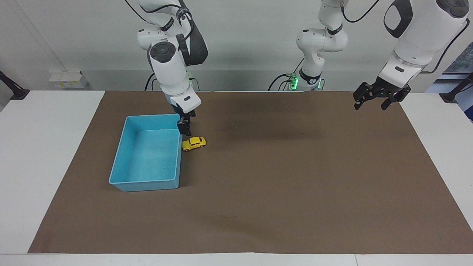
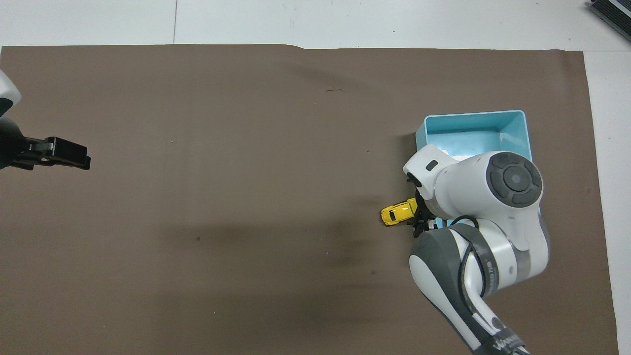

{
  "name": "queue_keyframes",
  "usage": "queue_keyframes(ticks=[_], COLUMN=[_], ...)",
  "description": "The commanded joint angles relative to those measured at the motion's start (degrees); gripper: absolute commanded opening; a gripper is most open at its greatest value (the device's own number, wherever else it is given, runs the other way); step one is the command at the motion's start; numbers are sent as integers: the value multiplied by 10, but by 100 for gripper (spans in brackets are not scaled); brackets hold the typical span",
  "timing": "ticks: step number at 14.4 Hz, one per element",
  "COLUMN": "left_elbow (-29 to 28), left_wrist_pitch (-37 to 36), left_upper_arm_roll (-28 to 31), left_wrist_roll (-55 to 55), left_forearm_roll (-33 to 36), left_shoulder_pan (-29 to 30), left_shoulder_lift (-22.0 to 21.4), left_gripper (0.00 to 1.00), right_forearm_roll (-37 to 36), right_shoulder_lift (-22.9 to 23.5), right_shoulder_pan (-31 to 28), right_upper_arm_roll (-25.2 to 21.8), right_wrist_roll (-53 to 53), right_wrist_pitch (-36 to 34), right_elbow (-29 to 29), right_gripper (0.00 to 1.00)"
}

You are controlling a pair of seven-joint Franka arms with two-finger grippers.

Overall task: Wind up and store yellow beetle car
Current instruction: 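Close the right gripper on the yellow car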

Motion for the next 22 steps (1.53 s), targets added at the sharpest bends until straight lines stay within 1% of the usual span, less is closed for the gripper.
queue_keyframes(ticks=[1,3,9,13,14,15,16,17,18,20,22], left_elbow=[-15,-15,-15,-15,-15,-15,-15,-15,-15,-15,-15], left_wrist_pitch=[2,2,2,2,2,2,2,2,2,2,2], left_upper_arm_roll=[-4,-4,-4,-4,-4,-4,-4,-4,-4,-4,-4], left_wrist_roll=[-2,-2,-2,-2,-2,-2,-2,-2,-2,-2,-2], left_forearm_roll=[-3,-3,-3,-3,-3,-3,-3,-3,-3,-3,-3], left_shoulder_pan=[6,6,6,6,6,6,6,6,6,6,6], left_shoulder_lift=[-14,-14,-14,-14,-14,-14,-14,-14,-14,-14,-14], left_gripper=[100,100,100,100,100,100,100,100,100,100,100], right_forearm_roll=[-13,-22,-59,-95,-100,-102,-103,-102,-102,-102,-101], right_shoulder_lift=[3,11,61,75,75,75,77,78,83,93,100], right_shoulder_pan=[2,13,22,20,20,20,20,20,19,20,26], right_upper_arm_roll=[3,3,3,2,3,3,3,3,3,3,3], right_wrist_roll=[-18,-18,-18,-19,-22,-40,-49,-48,-48,-47,-30], right_wrist_pitch=[42,64,131,137,136,136,136,136,135,132,121], right_elbow=[-33,-46,-60,-61,-61,-61,-59,-55,-50,-31,2], right_gripper=[100,100,100,100,92,67,36,12,0,0,0])
